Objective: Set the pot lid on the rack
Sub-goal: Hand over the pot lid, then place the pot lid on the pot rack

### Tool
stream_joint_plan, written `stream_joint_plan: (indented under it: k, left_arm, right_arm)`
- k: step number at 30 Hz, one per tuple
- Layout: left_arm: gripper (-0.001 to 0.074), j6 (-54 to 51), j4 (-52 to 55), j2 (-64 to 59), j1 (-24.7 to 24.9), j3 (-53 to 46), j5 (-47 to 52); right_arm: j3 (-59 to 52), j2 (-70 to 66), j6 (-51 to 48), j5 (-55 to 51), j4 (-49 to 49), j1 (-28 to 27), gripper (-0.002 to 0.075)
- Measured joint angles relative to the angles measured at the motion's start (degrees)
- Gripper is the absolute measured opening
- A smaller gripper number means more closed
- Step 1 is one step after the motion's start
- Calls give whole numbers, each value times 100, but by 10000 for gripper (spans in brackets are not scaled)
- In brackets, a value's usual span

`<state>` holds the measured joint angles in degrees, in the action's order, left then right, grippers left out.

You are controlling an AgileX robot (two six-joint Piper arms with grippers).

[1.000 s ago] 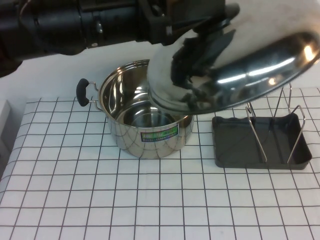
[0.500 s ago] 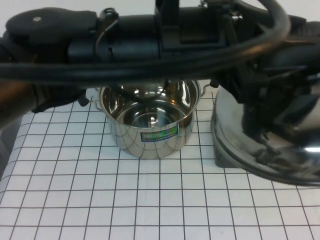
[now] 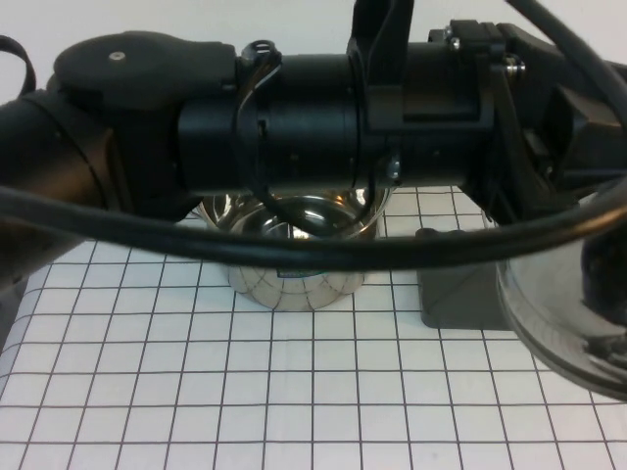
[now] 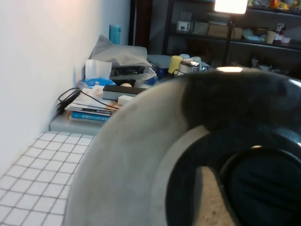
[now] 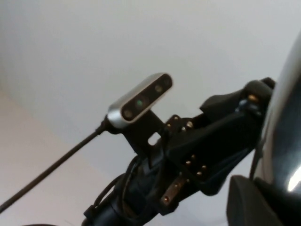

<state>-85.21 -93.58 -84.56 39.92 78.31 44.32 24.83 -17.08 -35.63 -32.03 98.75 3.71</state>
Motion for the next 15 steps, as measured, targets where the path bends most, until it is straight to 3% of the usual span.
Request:
stream_joint_plan:
  k: [3,8,10,13,15]
  left_arm:
    - [358,78,10,-36,8,0,-36]
    - [531,488,-221,25,8,0,-44]
    - [564,609,-186,23,8,0,-35]
    - [573,871,155,65,-29,0,-4]
    - [536,1232,709,157,-98,0,30]
  right_arm:
    - [13,0,-37,48,33,10,95]
    - [-53,-23,-89,529,-120,10,24]
    - [-53,-33,-231,589,-120,10,17]
    - [-53,-33,-595,707,-120,10,16]
    - [-53,-57,-973,797,-120,10,15]
